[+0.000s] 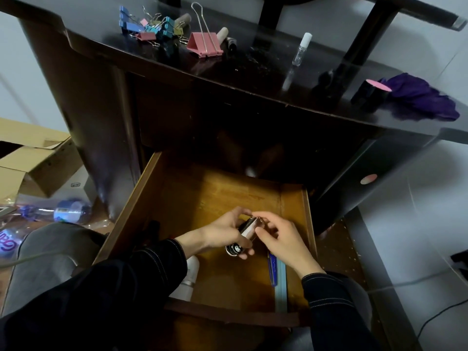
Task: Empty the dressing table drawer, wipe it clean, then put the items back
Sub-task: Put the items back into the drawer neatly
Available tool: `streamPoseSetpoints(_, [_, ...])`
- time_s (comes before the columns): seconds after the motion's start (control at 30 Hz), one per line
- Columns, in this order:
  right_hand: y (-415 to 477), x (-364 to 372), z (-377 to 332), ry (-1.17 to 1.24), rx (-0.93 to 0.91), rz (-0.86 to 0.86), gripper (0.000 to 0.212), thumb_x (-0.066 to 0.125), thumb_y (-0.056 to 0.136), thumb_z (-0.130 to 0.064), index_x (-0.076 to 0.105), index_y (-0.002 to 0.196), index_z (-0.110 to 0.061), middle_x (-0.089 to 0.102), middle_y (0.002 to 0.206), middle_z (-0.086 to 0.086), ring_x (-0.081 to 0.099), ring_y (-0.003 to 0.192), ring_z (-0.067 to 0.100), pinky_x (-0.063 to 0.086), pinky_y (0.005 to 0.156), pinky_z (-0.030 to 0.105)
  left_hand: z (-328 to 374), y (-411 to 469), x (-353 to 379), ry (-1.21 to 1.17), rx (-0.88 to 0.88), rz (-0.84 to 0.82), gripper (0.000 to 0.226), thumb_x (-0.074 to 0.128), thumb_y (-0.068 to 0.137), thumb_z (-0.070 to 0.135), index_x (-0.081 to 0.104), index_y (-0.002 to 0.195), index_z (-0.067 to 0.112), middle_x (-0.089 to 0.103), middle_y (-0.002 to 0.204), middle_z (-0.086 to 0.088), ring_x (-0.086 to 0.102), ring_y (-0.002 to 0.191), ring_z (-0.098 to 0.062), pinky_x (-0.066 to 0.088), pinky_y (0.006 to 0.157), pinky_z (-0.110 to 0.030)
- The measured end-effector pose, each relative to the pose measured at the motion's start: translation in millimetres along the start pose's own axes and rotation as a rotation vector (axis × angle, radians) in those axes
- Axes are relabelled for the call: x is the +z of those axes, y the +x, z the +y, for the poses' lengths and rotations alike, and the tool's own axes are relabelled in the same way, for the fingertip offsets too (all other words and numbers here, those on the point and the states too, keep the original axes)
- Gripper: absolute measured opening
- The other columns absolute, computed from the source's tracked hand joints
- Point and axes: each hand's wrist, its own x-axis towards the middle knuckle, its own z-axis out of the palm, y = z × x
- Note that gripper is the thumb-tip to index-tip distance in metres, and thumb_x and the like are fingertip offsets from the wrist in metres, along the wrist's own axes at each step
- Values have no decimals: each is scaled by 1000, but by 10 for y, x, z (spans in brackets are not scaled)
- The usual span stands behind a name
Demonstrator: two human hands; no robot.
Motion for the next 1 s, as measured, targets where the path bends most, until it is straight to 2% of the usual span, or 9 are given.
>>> streamPoseSetpoints(0.07, [1, -19, 0, 163, 64, 30, 30, 66, 95, -26, 61, 120, -40, 67, 109, -11, 66, 96, 6, 58, 77, 27, 3, 21, -56, -26, -1, 89, 67, 72, 78, -15, 42, 130, 14, 56, 122, -22, 72, 80, -37, 62, 64, -38])
streamPoseSetpoints(0.2, [10, -46, -10, 327, 138, 122, 22, 63, 98, -16, 58, 114, -30, 65, 103, 2, 68, 73, 9, 57, 64, 23, 20, 94, -210, -151, -2, 303, 43, 81, 78, 2, 56, 113, 5, 73, 89, -18, 70, 68, -29, 59, 58, -32])
streamPoseSetpoints(0.4, [-36, -51, -38, 183, 184, -29, 6, 64, 95, -19, 62, 98, -24, 72, 80, -2, 68, 67, 11, 59, 66, 32, -8, 93, -216, -91, -10, 457, 31, 75, 84, 10, 62, 112, 6, 72, 87, -15, 63, 61, -23, 53, 55, -30])
streamPoseSetpoints(0.47, [-41, -83, -20, -145, 106, 73, 5, 62, 95, -26, 62, 91, -29, 68, 76, -8, 66, 69, 9, 59, 66, 32, -6, 75, -175, 104, -28, 423, 26, 73, 86, 13, 64, 110, 10, 71, 88, -13, 59, 58, -20, 49, 52, -28])
streamPoseSetpoints(0.53, [-31, -163, -9, -378, -22, 334, 5, 61, 92, -28, 61, 88, -30, 62, 76, -15, 60, 73, 7, 49, 60, 24, -39, 58, -94, 329, -44, 292, 25, 72, 89, 14, 65, 113, 12, 69, 90, -8, 59, 57, -15, 47, 51, -24])
streamPoseSetpoints(0.63, [-15, -236, 21, -494, -78, 561, 5, 63, 88, -22, 63, 84, -25, 59, 86, -12, 52, 89, 14, 41, 66, 27, -155, 66, 62, 606, -58, 53, 39, 71, 92, 17, 61, 129, 13, 68, 112, -6, 69, 80, -20, 58, 66, -28])
streamPoseSetpoints(0.7, [16, -215, 64, -526, 6, 500, 5, 65, 89, -23, 66, 85, -23, 60, 96, -6, 50, 99, 19, 43, 81, 36, -224, 86, 158, 746, -87, -33, 48, 71, 92, 21, 56, 137, 13, 64, 128, -6, 67, 107, -26, 57, 89, -38])
streamPoseSetpoints(0.77, [32, -193, 94, -548, 79, 431, 7, 64, 91, -25, 69, 88, -22, 61, 102, -4, 50, 104, 22, 41, 89, 39, -285, 118, 252, 787, -110, -67, 50, 72, 91, 23, 56, 137, 14, 62, 132, -4, 63, 115, -25, 54, 97, -39])
streamPoseSetpoints(1.0, [38, -179, 91, -556, 106, 428, 10, 62, 92, -28, 69, 89, -22, 62, 104, -3, 50, 105, 23, 41, 91, 39, -540, 278, 502, 883, -150, 34, 44, 76, 86, 27, 61, 126, 16, 67, 114, -4, 66, 99, -22, 57, 82, -36])
